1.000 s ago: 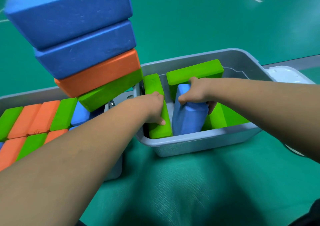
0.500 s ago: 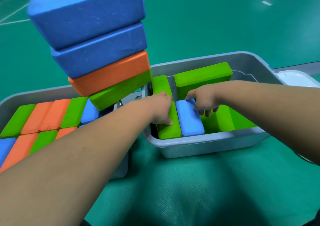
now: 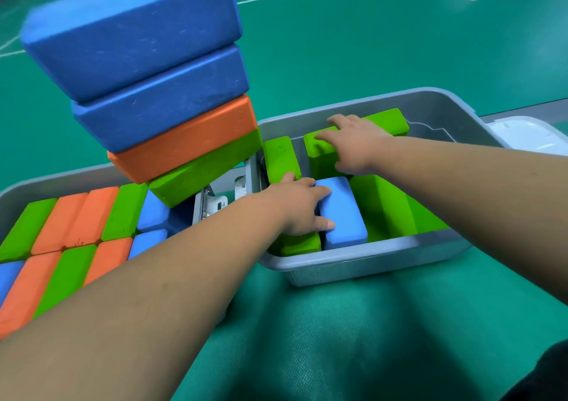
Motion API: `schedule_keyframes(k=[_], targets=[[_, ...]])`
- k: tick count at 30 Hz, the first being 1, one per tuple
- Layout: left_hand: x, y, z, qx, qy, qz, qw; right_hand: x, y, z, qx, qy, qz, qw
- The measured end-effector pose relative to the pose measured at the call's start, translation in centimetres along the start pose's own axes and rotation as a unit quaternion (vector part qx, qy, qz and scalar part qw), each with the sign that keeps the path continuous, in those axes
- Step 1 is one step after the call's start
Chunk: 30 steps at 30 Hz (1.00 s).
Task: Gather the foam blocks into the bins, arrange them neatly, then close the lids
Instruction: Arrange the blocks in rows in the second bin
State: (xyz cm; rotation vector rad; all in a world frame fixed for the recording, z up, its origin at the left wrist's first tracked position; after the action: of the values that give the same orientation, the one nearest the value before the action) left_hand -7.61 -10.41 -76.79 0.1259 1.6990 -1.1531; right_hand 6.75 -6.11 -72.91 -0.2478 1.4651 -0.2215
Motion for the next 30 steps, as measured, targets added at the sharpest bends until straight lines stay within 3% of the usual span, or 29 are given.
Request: schedule_keyframes(k=[4, 15, 24, 30], targets=[[0.3, -0.3, 0.0, -0.001, 0.012, 0.007, 1.000, 1.2, 1.1, 0.0, 0.032, -0.023, -0.034, 0.999], [0.8, -0.7, -0.7, 0.005, -0.010, 0.018, 1.000, 1.2, 3.0, 1.3, 0.089, -0.059, 0.018, 0.994], [0.7, -0.5, -1.1, 0.015, -0.022, 0.021, 0.999, -2.3, 0.4, 3.9, 0.100, 0.094, 0.116, 0.984], [0.0, 0.3, -0.9, 0.020, -0.037, 0.038, 0.998, -6.8, -1.8, 3.8, 0.088, 0.264, 0.199, 0.940]])
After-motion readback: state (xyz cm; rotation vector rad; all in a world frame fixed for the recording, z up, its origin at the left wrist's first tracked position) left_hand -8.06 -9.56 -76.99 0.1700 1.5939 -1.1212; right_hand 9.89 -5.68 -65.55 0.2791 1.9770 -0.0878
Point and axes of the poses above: each hand's wrist, its own y-axis towards the middle knuckle, its own x-axis out of the palm, z = x × y, the point moved 7 cm from there along y, towards the middle knuckle, and after that the axes turned 11 degrees about -z, right-handed, at the moved point
